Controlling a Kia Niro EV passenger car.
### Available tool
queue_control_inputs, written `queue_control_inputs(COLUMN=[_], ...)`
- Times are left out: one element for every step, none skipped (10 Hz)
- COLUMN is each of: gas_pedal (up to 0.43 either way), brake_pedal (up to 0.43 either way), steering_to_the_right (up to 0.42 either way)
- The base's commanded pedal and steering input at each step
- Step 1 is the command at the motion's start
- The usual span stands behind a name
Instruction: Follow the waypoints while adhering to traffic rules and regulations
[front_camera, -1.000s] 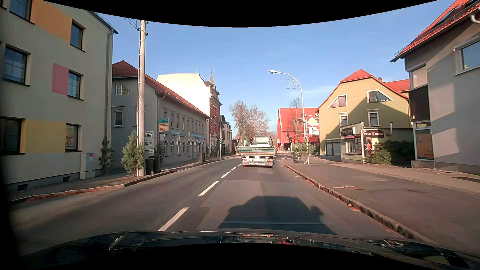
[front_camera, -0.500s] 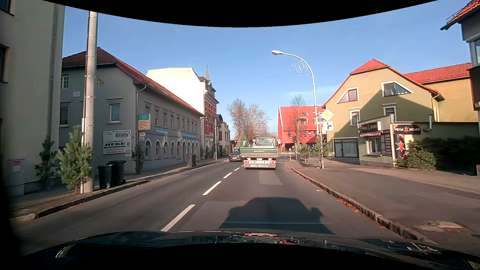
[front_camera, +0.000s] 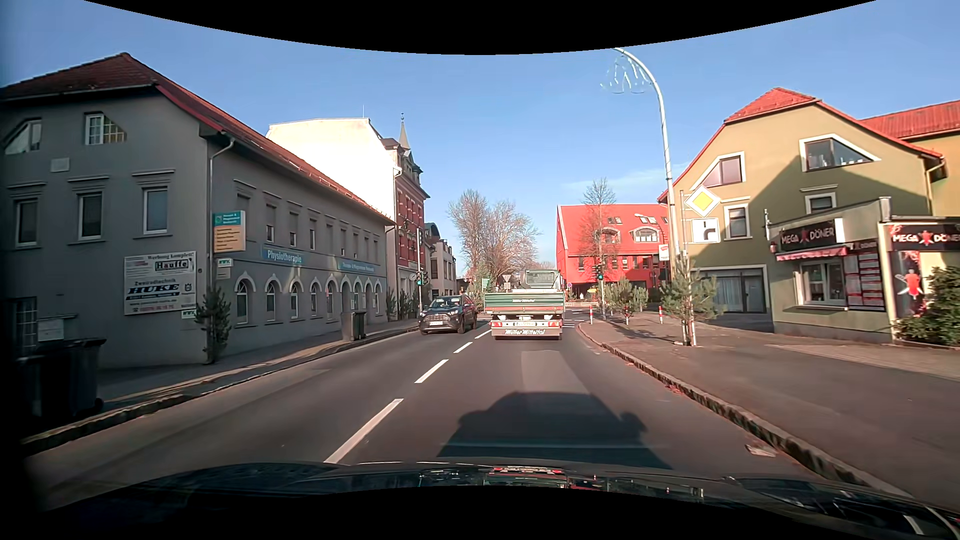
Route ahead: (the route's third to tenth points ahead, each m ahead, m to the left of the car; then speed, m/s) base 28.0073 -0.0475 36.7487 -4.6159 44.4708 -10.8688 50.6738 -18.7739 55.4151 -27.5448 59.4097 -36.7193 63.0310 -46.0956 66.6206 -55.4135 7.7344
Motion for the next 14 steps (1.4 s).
queue_control_inputs(gas_pedal=[0.028, 0.028, 0.028, 0.020, 0.000, 0.000, 0.000, 0.000, 0.000, 0.000, 0.000, 0.000, 0.000, 0.000], brake_pedal=[0.000, 0.000, 0.000, 0.000, 0.000, 0.000, 0.000, 0.000, 0.055, 0.146, 0.165, 0.171, 0.195, 0.220], steering_to_the_right=[0.002, 0.002, 0.002, 0.002, 0.003, 0.007, 0.011, 0.014, 0.017, 0.018, 0.020, 0.021, 0.021, 0.022])
